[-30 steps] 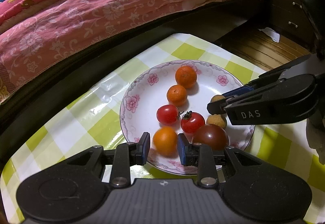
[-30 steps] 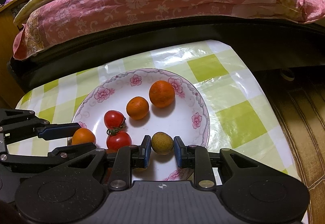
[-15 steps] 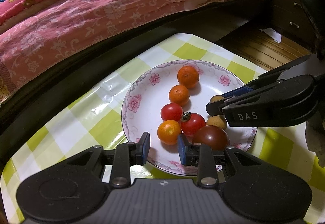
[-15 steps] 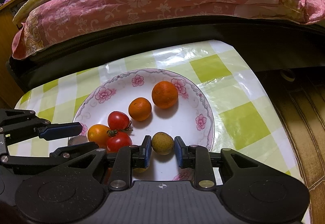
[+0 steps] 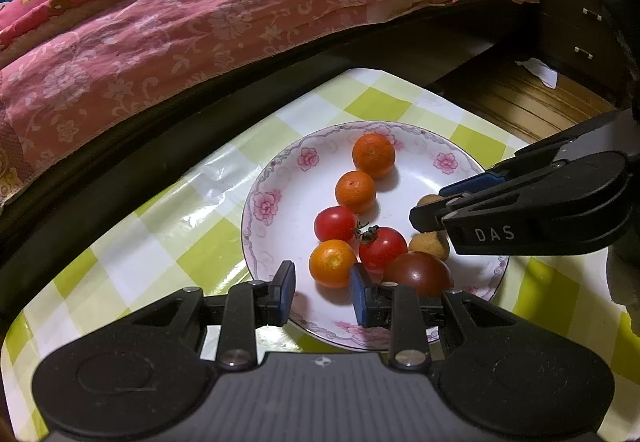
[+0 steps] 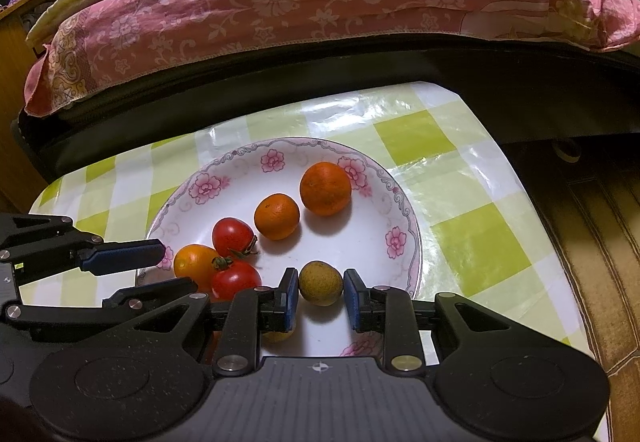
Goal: Organize fruits
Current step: 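Release the orange onto the plate with the left tool while the right tool holds its fruit, then lower the brown fruit onto the plate and open the right tool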
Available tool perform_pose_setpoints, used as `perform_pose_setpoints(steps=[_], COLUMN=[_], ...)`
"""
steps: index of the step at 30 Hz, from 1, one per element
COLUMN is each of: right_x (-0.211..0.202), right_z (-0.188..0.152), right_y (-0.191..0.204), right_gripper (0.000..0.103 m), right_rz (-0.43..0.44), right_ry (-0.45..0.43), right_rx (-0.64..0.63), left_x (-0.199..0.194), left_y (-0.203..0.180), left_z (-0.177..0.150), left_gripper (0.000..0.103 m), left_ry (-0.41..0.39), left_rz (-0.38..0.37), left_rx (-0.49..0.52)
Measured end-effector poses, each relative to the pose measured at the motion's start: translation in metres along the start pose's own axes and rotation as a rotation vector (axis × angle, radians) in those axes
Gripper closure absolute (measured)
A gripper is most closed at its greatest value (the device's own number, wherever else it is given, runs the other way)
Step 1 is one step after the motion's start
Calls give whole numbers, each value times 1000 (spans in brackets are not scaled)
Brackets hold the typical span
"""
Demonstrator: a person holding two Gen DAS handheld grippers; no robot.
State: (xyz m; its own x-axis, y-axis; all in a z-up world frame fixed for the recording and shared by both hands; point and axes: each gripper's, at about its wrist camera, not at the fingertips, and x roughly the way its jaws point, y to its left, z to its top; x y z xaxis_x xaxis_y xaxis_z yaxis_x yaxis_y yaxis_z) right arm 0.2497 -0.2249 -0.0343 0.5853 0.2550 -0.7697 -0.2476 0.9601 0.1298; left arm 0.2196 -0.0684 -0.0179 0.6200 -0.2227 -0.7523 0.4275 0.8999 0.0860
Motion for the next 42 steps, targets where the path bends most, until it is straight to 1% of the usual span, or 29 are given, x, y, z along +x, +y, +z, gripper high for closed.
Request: perform_pose_setpoints(steps=[14,16,23,27,33,36,42], right_x=[-4,-6,-10,-13,-19,-20,-27], right_z=[-1,-1,-1,1,4,5,5], right_y=[-1,-2,-2,-2,-1,2,8], right_gripper=[76,73,73,72,72,72,72], right_rz=[6,4,5,4,4,3,8], right_ry=[-12,-18,-28,-41,-56,-57,-74], right_rx=[1,4,4,12,17,15,11], left_x=[-2,-4,-10,-11,-15,-17,-24], left_y=[1,1,2,5,8,8,9], left_z=[1,1,3,3,3,2,-2], left_gripper=[64,62,59,54,52,47,45], left_ry=[-6,-8,-26,-27,-28,-31,-38], left_rz=[9,10,14,19,30,40,70], left_rx=[-11,-16,-25,-31,-38,-39,-32])
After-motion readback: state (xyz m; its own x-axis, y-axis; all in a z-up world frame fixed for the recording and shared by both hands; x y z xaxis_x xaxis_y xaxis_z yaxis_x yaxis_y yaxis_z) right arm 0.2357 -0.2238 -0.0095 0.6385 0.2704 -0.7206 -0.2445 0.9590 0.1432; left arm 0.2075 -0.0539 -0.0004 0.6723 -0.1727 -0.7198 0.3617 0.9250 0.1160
